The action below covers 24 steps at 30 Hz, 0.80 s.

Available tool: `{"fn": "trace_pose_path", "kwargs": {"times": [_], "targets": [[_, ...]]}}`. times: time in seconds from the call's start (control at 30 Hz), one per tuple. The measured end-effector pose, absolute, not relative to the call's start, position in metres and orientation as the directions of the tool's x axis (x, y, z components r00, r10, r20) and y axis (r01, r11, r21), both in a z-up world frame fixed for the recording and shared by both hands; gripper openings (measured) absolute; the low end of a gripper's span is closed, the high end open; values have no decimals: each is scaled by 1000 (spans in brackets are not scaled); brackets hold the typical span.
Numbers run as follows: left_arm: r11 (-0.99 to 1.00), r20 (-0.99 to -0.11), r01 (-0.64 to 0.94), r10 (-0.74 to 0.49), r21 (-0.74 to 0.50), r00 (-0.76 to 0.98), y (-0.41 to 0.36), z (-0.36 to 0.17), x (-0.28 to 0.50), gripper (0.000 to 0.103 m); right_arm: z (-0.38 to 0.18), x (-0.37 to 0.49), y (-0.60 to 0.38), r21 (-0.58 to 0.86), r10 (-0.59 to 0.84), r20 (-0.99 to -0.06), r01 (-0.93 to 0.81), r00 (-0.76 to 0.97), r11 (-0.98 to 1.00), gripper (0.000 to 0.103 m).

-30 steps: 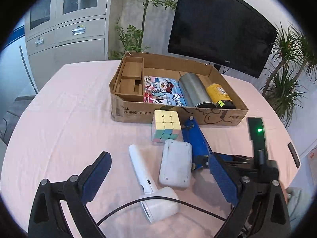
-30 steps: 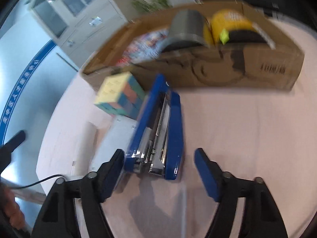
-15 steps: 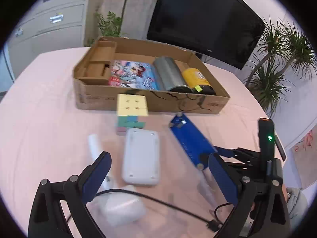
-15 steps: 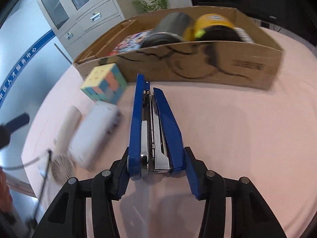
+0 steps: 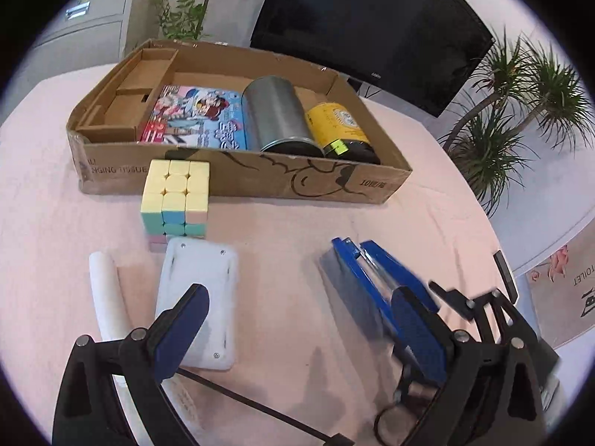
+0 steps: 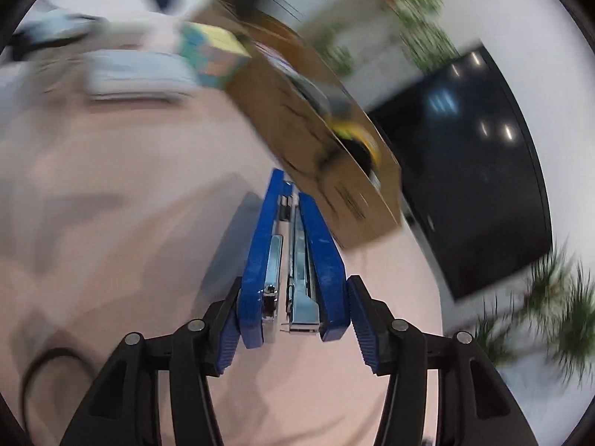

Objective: Organize rigid objects

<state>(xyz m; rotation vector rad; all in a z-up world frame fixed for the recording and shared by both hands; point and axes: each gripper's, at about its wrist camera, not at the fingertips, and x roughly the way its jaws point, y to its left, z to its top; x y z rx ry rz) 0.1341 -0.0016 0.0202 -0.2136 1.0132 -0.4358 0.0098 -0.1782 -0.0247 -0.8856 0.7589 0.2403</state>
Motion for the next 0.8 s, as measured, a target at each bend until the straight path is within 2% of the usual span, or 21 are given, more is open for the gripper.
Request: {"fn": "trace_pose_path", "kwargs": {"times": [0.03,0.1,0.17,0.3,0.4,0.47,0.57,0.6,0.63,0.67,0.73,0.77,0.8], "targets": [[896,-776,247,-444,-370,448,-1,18,134,98,-16,6,-177,-569,-61,-694,-495,717,657,62],[894,-782,239,-448,-379,434,0,15,134,98,5,5,-183,-469,35,-697,-493,716,733,85],[890,-786,233,-455,-391,419,-1,10,134,98,25,15,-198,-280,155,-730,-498,666,821,95],[879,-796,233,-477,-417,374,-9,0,134,98,20,47,-226,-22,234,-824,-440,517,898,94],[864,-795,241,-502,-442,340,-12,-5,134,98,1,50,-224,123,310,-861,-425,404,897,73],[856,-795,243,-515,-457,320,-15,-8,132,98,-9,47,-216,167,343,-863,-432,371,886,73],[838,-795,262,-541,-480,276,-23,-14,130,97,-19,36,-201,90,265,-883,-415,388,905,65],[839,-801,256,-538,-479,263,-25,-17,130,97,-22,35,-198,76,259,-880,-420,398,905,57],[836,-801,248,-543,-489,253,-25,-20,131,97,-22,33,-195,47,238,-878,-420,415,906,54],[827,-794,238,-558,-509,241,-24,-23,131,97,-23,35,-194,23,211,-879,-403,428,915,41],[809,-778,217,-586,-546,228,-23,-26,132,97,-26,39,-200,63,230,-876,-373,424,926,37],[804,-774,215,-593,-554,224,-23,-26,131,97,-26,41,-206,83,234,-875,-345,423,935,26],[800,-771,215,-598,-560,220,-24,-26,131,97,-26,42,-210,104,242,-876,-327,416,939,24]]}}
